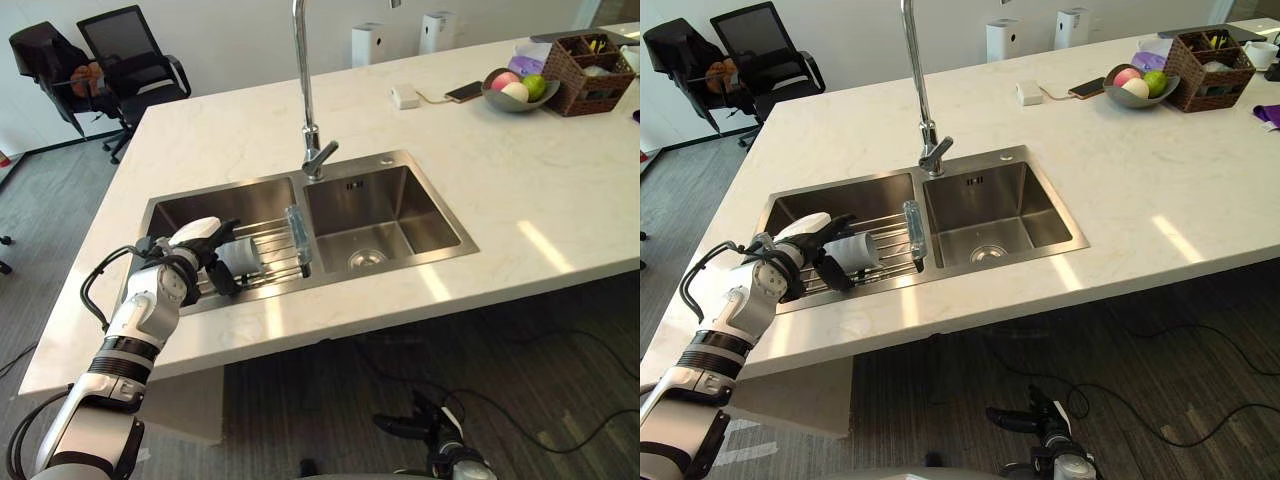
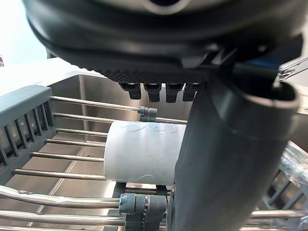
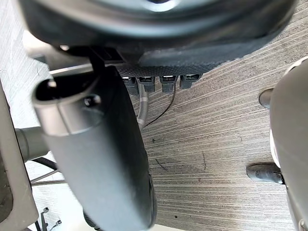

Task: Walk over to the sink, pick up the cup, carry it to the dishwasher, place the cup inside the dishwasher, then close the dishwasher door

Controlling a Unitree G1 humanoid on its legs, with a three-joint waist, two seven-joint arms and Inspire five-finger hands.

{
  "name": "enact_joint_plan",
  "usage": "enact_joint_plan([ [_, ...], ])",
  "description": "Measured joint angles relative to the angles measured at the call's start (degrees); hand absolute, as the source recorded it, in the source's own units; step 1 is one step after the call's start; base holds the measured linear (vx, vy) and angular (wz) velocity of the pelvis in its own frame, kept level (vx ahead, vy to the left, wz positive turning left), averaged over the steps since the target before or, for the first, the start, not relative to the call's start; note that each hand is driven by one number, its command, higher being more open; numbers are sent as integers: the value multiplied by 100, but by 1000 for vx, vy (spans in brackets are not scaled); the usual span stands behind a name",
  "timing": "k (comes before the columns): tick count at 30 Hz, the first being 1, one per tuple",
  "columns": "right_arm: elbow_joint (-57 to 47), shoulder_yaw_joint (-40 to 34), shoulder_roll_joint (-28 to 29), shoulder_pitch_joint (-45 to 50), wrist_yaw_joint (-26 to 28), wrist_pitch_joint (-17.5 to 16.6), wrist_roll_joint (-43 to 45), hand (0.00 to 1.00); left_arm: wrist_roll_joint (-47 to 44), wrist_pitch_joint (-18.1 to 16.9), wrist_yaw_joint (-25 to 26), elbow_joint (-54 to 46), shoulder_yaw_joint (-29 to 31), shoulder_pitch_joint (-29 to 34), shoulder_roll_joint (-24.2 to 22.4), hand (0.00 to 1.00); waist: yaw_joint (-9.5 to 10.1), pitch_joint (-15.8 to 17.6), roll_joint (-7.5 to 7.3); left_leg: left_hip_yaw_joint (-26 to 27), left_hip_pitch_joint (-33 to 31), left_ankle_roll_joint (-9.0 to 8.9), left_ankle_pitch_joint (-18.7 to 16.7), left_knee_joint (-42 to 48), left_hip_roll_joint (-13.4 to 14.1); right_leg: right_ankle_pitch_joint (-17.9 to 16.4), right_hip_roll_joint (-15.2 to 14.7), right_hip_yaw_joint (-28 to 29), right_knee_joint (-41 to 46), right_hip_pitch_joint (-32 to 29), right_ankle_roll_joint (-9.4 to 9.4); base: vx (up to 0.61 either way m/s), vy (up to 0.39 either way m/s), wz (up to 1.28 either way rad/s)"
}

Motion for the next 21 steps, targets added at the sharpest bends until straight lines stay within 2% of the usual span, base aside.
enact_joint_plan([
  [13, -3, 3, 3, -12, 78, 145, -41, 100, 207, 207, 671, -128, 126, 326, -331, 100, -4, -44, -28, 69, 67, 55, -39, -12, 18, 18, 27, 74, -58, 35, -3, -4, -2, -2],
  [21, -28, 1, 13, -11, 87, 322, -41, 100, 128, 329, 705, -159, 194, 384, -365, 100, -7, -91, -36, 126, 67, 71, -50, -17, 14, 94, 29, 126, -170, 75, 9, -8, 2, -3],
])
